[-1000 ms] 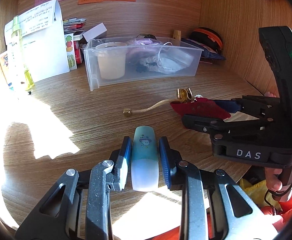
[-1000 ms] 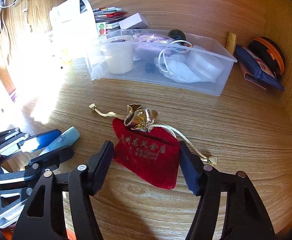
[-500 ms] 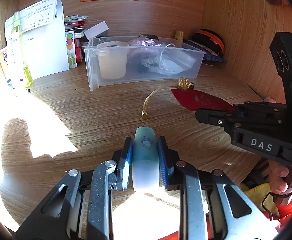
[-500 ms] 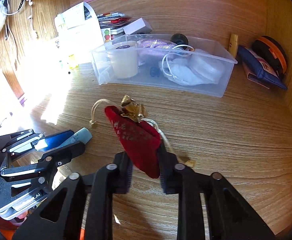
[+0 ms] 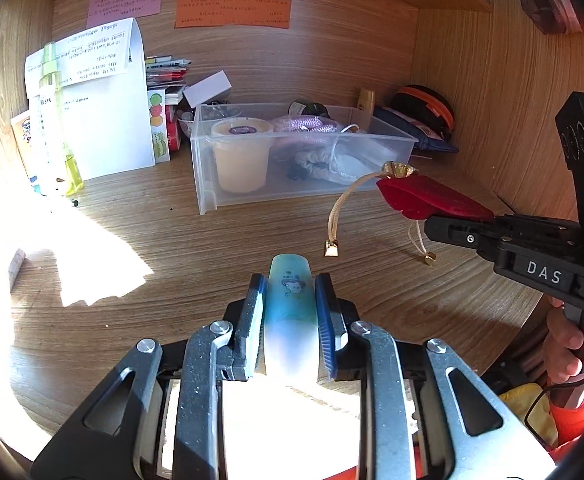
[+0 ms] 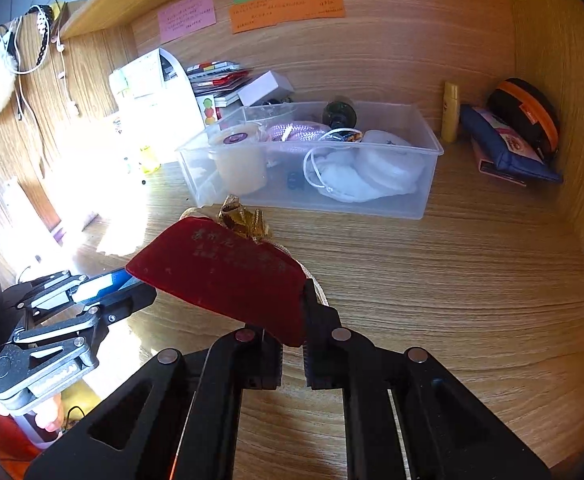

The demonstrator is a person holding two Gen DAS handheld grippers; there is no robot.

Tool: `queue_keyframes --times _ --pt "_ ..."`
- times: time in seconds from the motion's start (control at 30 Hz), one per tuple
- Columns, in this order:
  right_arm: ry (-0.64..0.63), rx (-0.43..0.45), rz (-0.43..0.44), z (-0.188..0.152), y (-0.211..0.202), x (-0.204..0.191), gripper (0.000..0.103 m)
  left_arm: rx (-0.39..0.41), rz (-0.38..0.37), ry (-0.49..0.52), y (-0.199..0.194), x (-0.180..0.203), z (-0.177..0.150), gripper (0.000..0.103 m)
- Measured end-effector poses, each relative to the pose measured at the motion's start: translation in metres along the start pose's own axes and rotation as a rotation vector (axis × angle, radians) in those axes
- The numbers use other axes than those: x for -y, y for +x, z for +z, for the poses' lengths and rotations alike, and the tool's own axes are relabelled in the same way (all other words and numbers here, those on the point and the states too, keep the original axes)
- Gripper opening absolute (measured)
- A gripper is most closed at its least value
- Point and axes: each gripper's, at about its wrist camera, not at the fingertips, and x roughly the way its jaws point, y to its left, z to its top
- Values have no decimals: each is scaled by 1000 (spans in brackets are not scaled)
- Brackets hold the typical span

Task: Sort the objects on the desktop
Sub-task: 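Grasp red pouch with right gripper and lift it, then carry light blue bottle over box with left gripper while right gripper carries red pouch there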

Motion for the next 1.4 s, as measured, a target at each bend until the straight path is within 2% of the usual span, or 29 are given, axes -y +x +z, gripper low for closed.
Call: queue_keyframes --times 0.23,0.37,0.6,0.87,1.3,1.4 --pt "37 28 33 14 -12 11 7 67 10 0 -18 -4 16 24" --pt "24 50 44 23 -20 11 7 105 61 14 -23 -6 26 24" --pt "23 75 52 40 -18 17 7 108 92 -10 -13 -18 48 24" --pt "1 102 45 64 -17 26 7 159 114 8 -9 -19 79 24" --pt "0 139 23 111 -11 43 7 175 98 -4 18 -29 123 24" --pt "4 139 21 120 -6 46 7 166 65 -7 26 -31 132 24"
